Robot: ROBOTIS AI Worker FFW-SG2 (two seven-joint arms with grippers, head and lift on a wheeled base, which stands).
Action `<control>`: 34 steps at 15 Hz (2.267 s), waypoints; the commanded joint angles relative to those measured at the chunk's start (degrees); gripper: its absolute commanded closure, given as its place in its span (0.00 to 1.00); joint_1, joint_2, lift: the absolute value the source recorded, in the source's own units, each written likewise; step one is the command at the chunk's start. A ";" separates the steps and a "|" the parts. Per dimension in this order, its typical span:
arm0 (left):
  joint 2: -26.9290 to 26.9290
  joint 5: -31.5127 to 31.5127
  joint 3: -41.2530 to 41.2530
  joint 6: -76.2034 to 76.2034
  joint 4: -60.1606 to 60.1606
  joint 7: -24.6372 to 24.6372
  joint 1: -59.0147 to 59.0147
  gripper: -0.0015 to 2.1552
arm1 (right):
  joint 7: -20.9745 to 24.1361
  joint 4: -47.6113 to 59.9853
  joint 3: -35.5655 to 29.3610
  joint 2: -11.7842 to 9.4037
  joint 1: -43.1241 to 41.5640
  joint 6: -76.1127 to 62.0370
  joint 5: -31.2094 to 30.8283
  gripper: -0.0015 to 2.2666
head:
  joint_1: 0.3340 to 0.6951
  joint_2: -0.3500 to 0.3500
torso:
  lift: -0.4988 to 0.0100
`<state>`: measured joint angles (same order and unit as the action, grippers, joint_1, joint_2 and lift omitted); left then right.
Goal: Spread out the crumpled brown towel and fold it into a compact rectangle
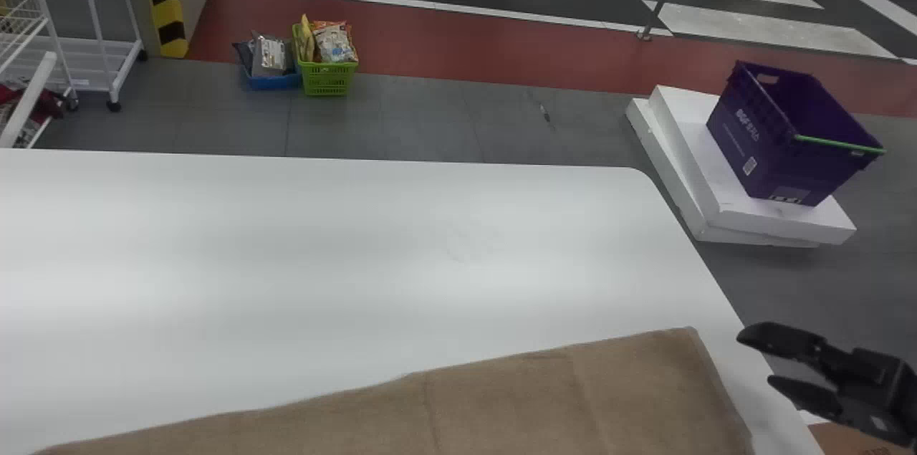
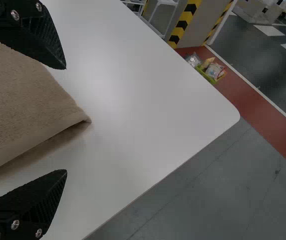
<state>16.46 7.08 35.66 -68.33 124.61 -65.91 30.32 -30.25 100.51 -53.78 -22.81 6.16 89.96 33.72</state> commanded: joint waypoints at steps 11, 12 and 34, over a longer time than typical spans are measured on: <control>-6.88 6.55 -0.41 -7.57 5.29 2.98 0.44 0.09 | -2.54 -1.10 -2.47 0.75 0.87 0.12 0.03 0.03 | 1.00 0.00 | 0.73; -7.06 5.49 -1.03 -5.99 5.03 3.60 0.44 0.09 | -2.89 -1.10 -2.74 0.75 0.87 0.12 0.30 0.03 | 1.00 0.00 | 0.73; -7.15 -8.92 -11.84 1.39 9.25 13.09 3.78 0.19 | -5.35 -3.48 -3.09 1.45 0.96 0.12 1.18 0.03 | 1.00 0.00 | 0.73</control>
<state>9.32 -1.53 23.83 -66.94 133.67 -52.53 34.10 -35.60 97.15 -56.85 -21.36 7.12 89.96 34.89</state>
